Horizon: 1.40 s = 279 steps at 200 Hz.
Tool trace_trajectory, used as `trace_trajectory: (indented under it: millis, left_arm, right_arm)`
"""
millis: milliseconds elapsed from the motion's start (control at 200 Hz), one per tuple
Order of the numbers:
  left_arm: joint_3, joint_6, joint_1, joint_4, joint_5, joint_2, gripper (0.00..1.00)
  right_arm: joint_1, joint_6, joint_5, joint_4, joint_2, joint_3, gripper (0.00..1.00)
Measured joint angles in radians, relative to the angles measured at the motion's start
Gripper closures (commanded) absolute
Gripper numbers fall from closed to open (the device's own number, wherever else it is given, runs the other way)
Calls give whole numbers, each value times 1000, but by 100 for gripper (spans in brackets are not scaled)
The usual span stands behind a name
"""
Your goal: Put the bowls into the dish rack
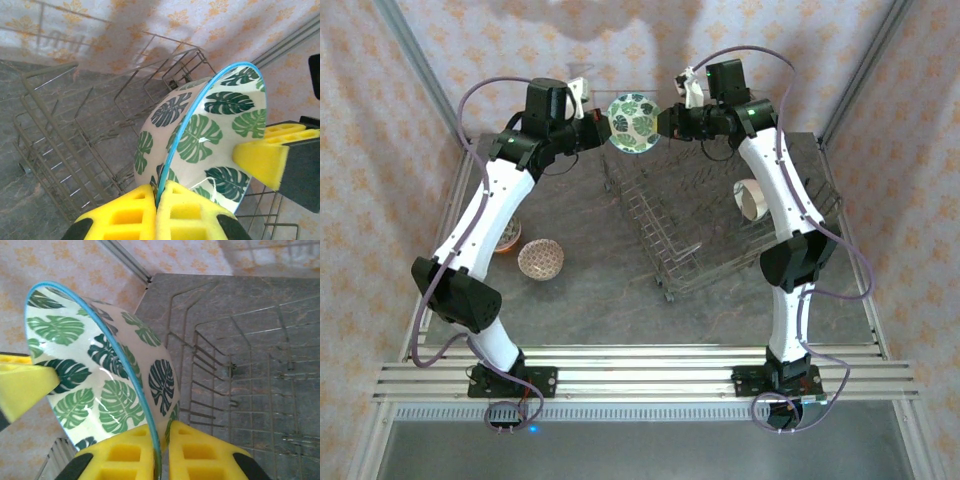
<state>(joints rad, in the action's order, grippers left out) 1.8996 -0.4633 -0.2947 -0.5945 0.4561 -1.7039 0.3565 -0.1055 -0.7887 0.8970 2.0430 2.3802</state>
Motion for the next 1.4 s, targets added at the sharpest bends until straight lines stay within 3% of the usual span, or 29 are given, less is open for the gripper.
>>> trace_trajectory:
  millis: [175,280,435,581,801,1106,1396]
  left_arm:
    - [7,6,-16,0,-22,-16,100]
    - [11,16,-23,-3,-30,-30,85]
    - [11,22,-34,-2,-25,-40,53]
    - [13,27,-44,2,-27,-39,40]
    - [5,29,-44,2,-54,-13,35]
    - [-101,45,-44,4,-71,39,34]
    - [-162,42,-44,-3,-71,17,34]
  right_arm:
    - [-3,-16,37,0,0,-8,100]
    - [-3,-16,62,-1,-8,-24,100]
    - [-1,-19,117,-1,-40,-76,100]
    - [-8,-46,186,-8,-90,-142,100]
    - [-62,-66,330,-14,-174,-233,100]
    - [-105,52,819,26,-323,-393,100]
    - [-92,105,1043,65,-440,-592,100]
